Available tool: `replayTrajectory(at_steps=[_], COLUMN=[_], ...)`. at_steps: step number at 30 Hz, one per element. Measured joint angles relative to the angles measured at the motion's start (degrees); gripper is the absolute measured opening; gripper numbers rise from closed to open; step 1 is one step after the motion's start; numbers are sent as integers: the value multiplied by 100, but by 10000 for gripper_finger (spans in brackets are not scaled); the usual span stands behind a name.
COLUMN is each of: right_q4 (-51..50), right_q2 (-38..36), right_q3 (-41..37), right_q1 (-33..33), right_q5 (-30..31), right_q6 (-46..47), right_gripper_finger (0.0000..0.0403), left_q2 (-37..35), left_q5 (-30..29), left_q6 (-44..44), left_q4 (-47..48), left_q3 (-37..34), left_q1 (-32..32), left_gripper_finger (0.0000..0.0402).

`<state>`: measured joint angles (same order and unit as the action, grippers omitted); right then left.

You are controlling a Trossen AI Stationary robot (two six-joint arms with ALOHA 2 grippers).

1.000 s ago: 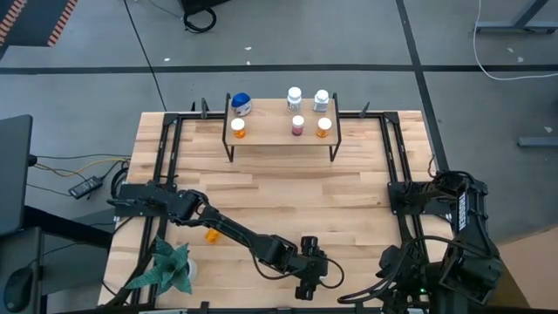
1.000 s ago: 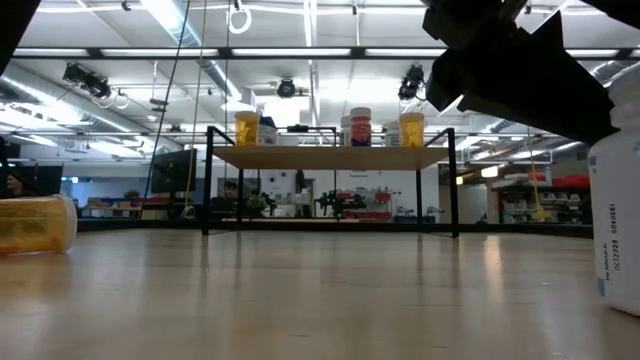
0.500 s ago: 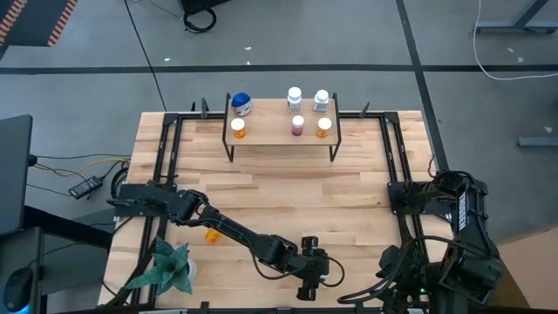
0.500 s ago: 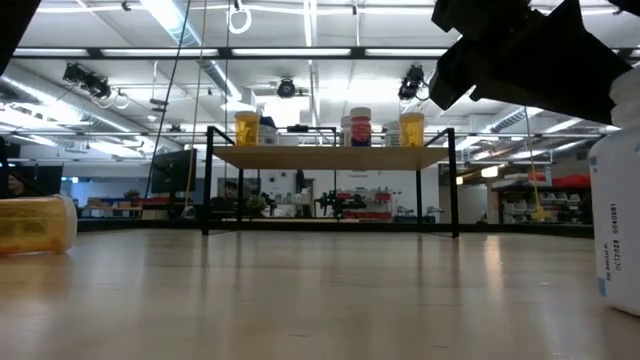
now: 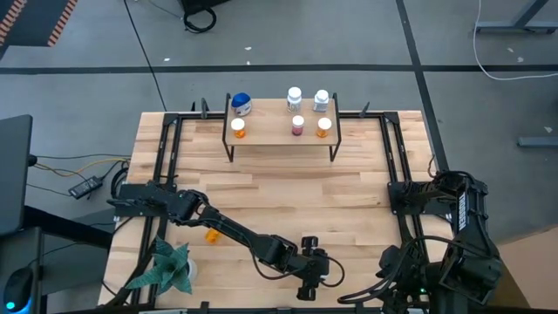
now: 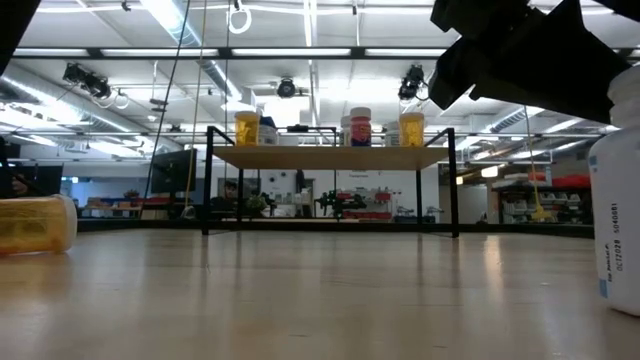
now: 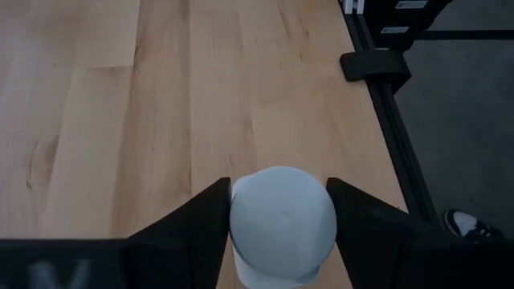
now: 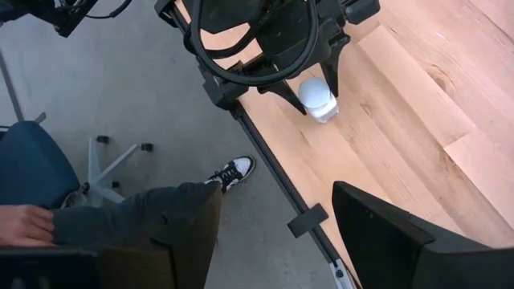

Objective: Pick and place medicine bottles onto shelf by color
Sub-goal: Put the white medicine bottle on the shelf

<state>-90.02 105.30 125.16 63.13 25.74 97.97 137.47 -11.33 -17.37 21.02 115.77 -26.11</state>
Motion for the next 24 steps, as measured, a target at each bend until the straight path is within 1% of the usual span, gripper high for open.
replayTrajectory(at_steps=[7,10,15,21,24], right_q4=[0,1,0,0,2], right_q2=[0,0,0,0,0], right_q3=[0,0,2,2,2], right_q1=[0,0,0,0,0], right_q5=[0,0,125,272,460], right_q6=[-1,-2,-4,-43,-45], right_gripper_finger=[247,247,247,247,247], left_q2=[-154,-304,-690,-1286,-1583], left_q5=[9,7,0,-49,-102], left_q6=[4,56,325,304,305], left_q4=[347,615,1288,2214,2628], left_q3=[0,0,0,0,0], left_q1=[110,211,441,862,1148], left_gripper_finger=[192,193,204,191,189])
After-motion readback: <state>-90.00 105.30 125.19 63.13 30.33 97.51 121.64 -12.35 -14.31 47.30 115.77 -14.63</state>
